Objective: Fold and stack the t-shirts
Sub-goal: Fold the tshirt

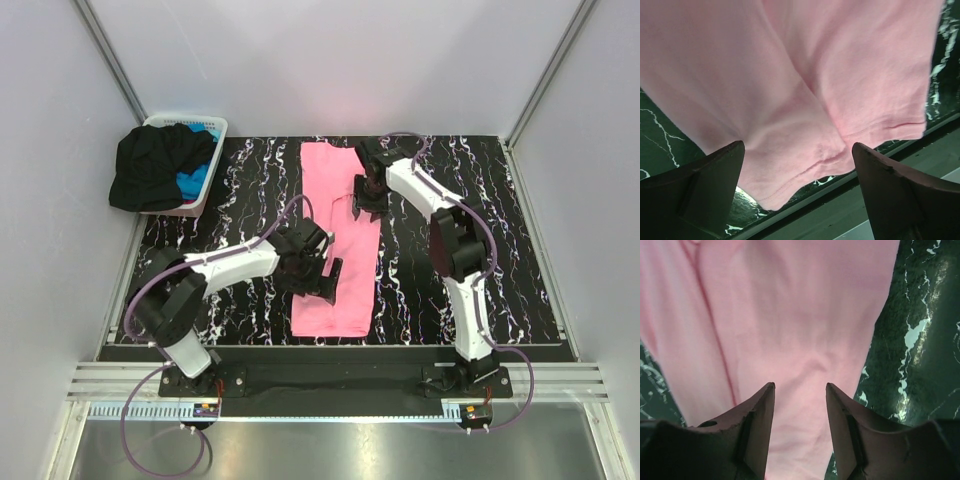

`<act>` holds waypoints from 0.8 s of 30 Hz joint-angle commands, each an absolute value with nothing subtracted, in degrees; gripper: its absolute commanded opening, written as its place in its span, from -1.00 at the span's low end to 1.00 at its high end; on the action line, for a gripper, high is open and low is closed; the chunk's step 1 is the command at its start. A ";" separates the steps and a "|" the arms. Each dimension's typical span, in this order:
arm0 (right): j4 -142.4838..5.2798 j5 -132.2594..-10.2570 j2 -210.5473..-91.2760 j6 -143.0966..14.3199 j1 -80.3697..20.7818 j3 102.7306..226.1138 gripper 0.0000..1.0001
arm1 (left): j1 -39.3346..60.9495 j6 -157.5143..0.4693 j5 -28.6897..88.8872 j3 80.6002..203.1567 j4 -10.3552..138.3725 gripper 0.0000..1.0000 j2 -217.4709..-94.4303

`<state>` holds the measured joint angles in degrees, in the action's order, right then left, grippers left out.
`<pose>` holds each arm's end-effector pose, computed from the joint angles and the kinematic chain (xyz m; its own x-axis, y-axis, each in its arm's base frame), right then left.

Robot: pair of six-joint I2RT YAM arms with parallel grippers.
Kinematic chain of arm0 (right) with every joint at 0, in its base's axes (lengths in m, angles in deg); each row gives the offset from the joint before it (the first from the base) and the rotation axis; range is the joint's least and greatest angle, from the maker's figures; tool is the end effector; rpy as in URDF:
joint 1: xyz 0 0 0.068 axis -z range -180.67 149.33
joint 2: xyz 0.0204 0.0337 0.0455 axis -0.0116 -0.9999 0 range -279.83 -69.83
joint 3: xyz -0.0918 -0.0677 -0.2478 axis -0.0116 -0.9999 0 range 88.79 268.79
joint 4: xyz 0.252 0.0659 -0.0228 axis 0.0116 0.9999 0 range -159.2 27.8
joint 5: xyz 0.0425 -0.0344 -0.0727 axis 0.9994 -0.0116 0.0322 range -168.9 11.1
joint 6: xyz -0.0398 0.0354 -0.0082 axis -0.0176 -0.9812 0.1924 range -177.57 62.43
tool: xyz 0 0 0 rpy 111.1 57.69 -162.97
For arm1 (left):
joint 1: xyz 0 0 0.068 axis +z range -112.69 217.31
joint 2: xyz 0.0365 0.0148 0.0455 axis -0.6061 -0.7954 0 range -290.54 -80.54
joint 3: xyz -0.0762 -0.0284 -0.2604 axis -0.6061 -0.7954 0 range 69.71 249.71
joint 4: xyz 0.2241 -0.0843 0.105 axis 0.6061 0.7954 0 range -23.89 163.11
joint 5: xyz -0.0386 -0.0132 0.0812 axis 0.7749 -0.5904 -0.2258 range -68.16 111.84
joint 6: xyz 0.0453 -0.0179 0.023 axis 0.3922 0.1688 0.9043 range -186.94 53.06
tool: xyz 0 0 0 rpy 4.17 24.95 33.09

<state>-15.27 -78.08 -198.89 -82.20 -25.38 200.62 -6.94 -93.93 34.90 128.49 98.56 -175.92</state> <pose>0.4300 0.1985 0.1995 -0.9575 0.0179 -0.2880 -0.0257 0.9888 0.1468 0.2208 -0.2263 0.1770 -0.9308 0.2897 -0.2230 0.3538 0.8672 -0.3504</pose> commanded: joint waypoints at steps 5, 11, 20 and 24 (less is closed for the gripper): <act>-13.13 -83.29 -187.88 -82.09 -26.60 201.82 0.08 | -7.08 -95.24 29.58 134.39 94.15 0.93 -168.70; -15.22 -84.35 -177.60 -85.34 -28.96 185.67 0.09 | -3.58 -99.63 18.25 136.85 99.41 0.94 -168.87; -22.00 -82.06 -165.81 -93.34 -41.44 161.40 0.05 | 5.40 -104.82 20.60 138.96 100.74 0.93 -177.22; -22.44 -83.20 -165.72 -94.22 -44.96 158.05 -0.12 | 5.84 -104.74 20.61 140.55 101.00 0.93 -180.29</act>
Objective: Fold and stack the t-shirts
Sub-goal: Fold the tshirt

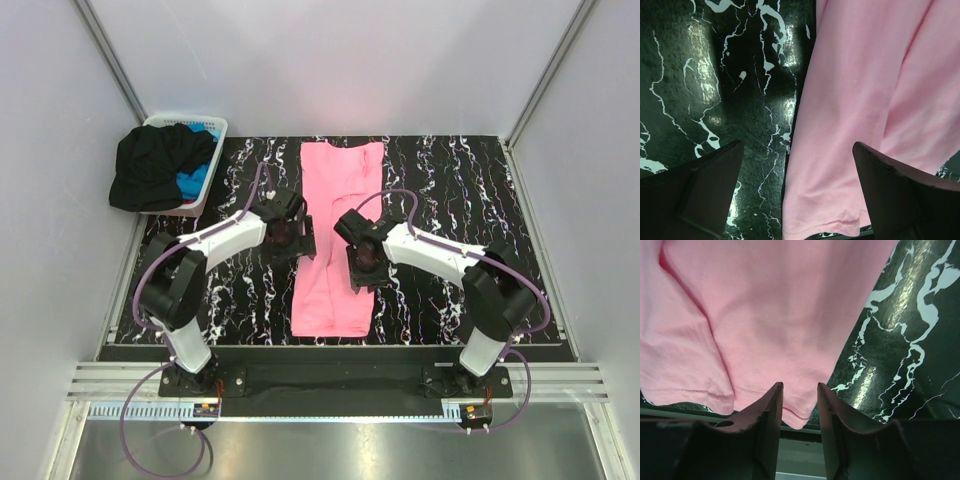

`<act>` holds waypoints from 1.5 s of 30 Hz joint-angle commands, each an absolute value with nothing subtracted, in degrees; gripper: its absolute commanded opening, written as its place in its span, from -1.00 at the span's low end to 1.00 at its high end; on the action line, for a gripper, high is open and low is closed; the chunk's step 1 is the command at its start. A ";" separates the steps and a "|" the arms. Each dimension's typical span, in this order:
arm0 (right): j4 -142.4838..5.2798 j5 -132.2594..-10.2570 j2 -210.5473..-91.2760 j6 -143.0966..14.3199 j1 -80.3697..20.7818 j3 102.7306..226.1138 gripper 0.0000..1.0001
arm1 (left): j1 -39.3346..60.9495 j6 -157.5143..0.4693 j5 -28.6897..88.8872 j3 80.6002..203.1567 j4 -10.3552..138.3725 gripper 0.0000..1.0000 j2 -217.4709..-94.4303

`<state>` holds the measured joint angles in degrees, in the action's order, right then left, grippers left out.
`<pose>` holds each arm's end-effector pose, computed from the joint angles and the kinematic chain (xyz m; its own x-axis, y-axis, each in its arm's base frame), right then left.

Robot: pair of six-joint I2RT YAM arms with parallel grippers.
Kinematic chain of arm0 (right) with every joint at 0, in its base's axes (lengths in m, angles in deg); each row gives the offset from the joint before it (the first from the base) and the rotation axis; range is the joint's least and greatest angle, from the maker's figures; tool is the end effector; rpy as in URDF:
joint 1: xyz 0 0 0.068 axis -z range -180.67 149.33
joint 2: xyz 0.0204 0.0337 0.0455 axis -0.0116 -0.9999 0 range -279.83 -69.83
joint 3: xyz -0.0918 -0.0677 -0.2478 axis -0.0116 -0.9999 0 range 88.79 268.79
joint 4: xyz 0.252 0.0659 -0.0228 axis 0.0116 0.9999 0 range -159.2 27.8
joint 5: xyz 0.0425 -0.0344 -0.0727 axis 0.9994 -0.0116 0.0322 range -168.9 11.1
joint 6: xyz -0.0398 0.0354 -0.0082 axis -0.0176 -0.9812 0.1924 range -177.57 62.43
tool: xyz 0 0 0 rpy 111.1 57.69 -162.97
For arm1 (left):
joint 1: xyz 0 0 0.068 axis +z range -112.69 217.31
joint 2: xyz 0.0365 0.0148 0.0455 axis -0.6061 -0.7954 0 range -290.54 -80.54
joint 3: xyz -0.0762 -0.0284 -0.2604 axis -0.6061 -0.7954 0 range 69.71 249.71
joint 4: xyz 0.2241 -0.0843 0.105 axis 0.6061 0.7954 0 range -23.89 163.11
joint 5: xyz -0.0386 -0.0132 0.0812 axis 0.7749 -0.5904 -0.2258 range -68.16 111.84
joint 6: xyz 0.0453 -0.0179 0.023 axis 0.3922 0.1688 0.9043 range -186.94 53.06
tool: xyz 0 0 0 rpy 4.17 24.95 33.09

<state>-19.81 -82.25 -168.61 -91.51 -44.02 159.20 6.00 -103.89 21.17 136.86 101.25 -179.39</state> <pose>0.2397 0.2235 0.2037 -0.9671 -0.1467 -0.2079 -0.1645 0.9838 0.0710 0.2939 -0.1783 0.1960 -0.9377 -0.1331 -0.3209 -0.0599 0.9718 -0.2279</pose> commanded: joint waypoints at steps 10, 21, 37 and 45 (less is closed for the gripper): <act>-25.42 -82.15 -169.67 -94.40 -46.90 154.53 -0.45 | 8.04 -105.18 21.31 139.85 101.88 0.93 -181.27; -31.40 -81.09 -176.00 -93.34 -47.95 151.72 -0.48 | 9.27 -104.91 21.57 139.15 102.15 0.93 -179.77; -25.52 -83.82 -168.45 -98.53 -48.04 144.25 -0.47 | 9.97 -104.74 21.49 137.30 102.32 0.93 -178.81; -24.90 -83.90 -166.16 -99.23 -48.39 142.49 -0.47 | 10.06 -104.56 21.49 136.77 102.41 0.93 -177.75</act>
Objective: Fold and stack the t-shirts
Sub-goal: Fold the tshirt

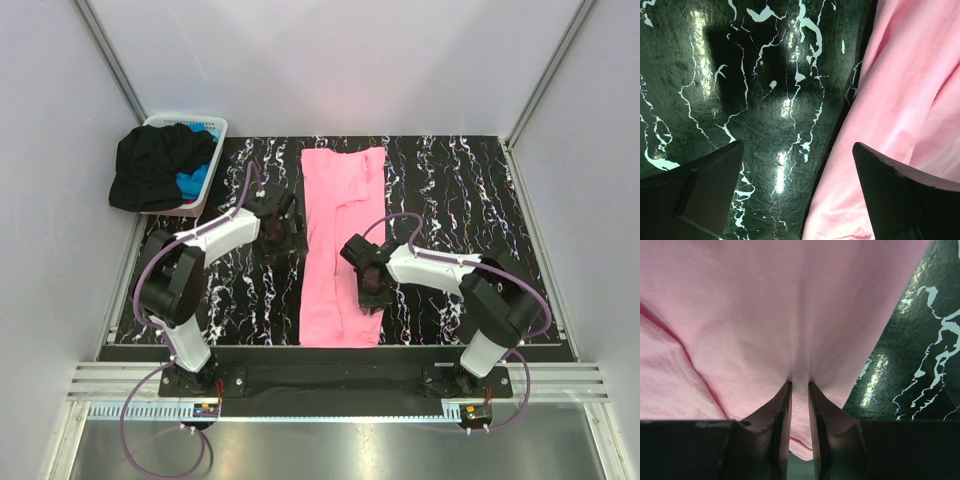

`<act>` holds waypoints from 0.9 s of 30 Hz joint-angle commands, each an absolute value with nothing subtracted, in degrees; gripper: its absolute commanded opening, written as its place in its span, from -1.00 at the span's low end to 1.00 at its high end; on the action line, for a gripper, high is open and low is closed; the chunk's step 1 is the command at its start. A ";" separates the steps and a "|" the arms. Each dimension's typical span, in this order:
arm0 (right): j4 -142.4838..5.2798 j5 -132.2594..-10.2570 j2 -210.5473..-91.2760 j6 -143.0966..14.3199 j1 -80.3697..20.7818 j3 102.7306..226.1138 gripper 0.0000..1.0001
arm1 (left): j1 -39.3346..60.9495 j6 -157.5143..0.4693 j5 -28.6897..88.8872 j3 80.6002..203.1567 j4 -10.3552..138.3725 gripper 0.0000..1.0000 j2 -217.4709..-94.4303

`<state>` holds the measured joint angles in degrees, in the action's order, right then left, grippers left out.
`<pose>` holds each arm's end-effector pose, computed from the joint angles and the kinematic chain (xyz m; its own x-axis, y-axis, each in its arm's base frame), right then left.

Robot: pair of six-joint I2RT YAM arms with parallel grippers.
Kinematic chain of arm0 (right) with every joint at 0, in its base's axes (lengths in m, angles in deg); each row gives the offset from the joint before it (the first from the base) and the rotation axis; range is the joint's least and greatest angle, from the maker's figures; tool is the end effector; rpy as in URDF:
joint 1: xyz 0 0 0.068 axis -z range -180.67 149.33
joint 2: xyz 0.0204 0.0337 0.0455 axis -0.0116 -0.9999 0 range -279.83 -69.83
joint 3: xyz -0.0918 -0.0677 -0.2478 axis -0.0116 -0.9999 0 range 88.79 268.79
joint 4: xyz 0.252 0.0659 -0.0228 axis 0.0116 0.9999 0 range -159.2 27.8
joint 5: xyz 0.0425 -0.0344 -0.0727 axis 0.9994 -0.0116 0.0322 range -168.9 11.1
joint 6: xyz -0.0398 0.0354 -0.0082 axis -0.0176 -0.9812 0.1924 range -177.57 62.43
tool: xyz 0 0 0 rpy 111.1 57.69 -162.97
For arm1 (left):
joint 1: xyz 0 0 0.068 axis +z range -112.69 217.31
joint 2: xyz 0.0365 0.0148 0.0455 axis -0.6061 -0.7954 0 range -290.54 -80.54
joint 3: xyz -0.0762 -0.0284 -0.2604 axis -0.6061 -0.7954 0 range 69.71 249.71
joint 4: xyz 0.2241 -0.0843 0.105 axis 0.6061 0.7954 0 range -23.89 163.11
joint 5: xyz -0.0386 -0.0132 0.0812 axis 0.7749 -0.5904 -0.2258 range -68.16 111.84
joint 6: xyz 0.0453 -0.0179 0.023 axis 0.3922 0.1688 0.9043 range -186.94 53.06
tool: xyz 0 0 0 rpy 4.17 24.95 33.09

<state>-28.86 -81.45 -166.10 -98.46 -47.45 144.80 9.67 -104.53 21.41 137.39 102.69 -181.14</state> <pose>0.2015 0.2122 0.1553 -0.9840 -0.0924 -0.1523 -0.1045 0.9918 0.0737 0.3060 -0.1599 0.1877 -0.9391 -0.1967 -0.2819 -0.1403 0.9680 -0.2081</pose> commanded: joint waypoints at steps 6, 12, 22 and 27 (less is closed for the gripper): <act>-25.17 -86.27 -163.01 -98.09 -48.92 146.96 -0.25 | 10.06 -104.03 27.81 135.02 103.02 0.93 -174.42; -23.23 -90.67 -156.41 -100.02 -48.83 148.47 -0.06 | 9.62 -105.70 32.99 126.78 103.82 0.93 -165.64; -29.37 -84.88 -147.62 -105.47 -48.83 136.36 -0.01 | 3.12 -117.20 43.36 109.62 96.45 0.93 -150.52; -33.16 -80.75 -142.18 -108.54 -49.27 130.72 0.02 | 0.49 -122.66 42.76 105.04 93.80 0.93 -146.91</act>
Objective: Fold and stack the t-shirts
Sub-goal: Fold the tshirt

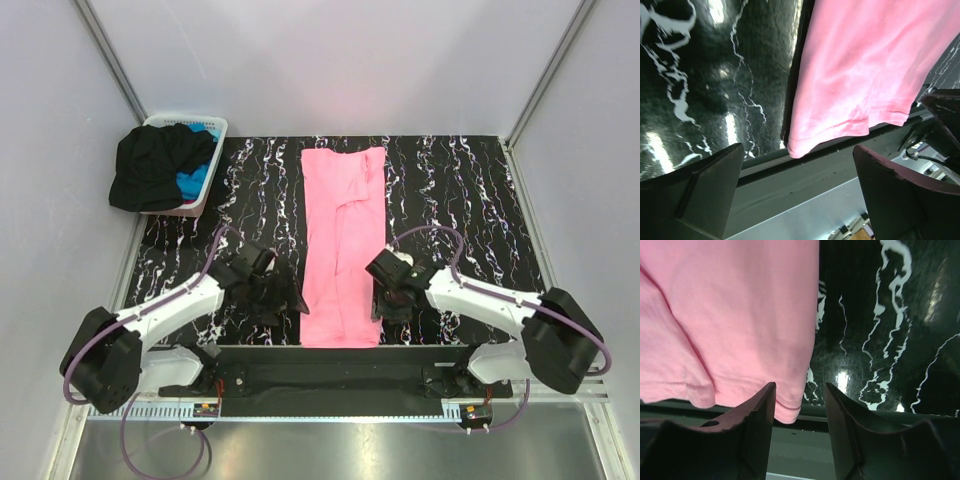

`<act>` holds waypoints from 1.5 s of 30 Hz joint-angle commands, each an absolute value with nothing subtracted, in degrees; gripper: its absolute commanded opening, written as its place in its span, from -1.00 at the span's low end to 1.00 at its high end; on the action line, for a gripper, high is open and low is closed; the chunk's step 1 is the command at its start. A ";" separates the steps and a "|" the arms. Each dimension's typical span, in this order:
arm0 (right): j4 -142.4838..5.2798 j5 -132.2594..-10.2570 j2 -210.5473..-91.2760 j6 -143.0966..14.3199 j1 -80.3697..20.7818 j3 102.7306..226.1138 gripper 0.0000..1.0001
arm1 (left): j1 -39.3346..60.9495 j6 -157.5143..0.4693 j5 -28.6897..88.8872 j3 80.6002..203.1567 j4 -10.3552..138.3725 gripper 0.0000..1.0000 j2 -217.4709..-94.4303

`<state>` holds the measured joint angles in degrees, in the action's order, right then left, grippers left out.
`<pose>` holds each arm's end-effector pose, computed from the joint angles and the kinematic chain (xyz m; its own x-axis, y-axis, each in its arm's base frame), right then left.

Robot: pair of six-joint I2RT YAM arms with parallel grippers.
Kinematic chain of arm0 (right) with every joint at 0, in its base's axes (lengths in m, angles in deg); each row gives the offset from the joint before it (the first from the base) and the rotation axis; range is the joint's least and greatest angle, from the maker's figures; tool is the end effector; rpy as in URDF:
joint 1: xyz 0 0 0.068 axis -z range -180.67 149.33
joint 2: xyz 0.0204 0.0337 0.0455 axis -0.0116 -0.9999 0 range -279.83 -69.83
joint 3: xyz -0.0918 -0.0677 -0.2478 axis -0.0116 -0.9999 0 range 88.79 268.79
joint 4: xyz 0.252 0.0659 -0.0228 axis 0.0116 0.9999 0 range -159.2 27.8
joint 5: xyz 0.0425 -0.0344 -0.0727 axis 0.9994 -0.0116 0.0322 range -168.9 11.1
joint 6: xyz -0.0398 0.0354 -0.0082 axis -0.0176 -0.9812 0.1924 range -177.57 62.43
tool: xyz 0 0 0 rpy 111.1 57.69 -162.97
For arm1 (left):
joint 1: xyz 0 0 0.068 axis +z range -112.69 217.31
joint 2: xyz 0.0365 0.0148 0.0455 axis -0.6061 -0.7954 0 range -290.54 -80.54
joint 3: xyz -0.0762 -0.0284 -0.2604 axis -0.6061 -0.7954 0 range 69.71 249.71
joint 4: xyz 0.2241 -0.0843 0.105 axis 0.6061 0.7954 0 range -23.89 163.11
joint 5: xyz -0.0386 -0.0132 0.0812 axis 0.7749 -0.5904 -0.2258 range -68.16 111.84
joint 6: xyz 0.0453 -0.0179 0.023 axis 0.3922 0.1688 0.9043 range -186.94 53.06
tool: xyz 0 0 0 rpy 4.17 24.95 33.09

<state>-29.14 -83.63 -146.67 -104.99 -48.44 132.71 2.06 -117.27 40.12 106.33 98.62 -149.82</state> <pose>0.1569 0.1686 0.1831 -0.9662 0.0271 -0.2562 -0.0153 0.9866 0.1622 0.1655 -0.1306 0.1810 -0.9778 -0.2039 -0.0491 -0.1518 0.8496 -0.5050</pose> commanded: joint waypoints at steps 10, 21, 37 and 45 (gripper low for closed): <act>-35.71 -76.35 -132.76 -113.03 -50.59 123.95 0.07 | -7.60 -131.19 39.16 101.44 92.22 0.93 -145.84; -37.20 -77.23 -135.57 -113.91 -51.91 120.61 0.06 | -10.86 -135.76 36.08 101.00 84.75 0.86 -154.54; -40.54 -76.35 -131.70 -116.29 -52.08 113.75 0.04 | -13.93 -138.57 32.31 102.05 85.79 0.66 -157.89; -43.09 -76.88 -134.51 -115.76 -52.00 114.19 0.04 | -14.64 -140.59 25.62 103.02 96.87 0.69 -154.02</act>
<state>-41.38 -74.58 -132.75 -115.70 -51.56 114.90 -14.42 -139.91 32.12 102.77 89.16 -154.91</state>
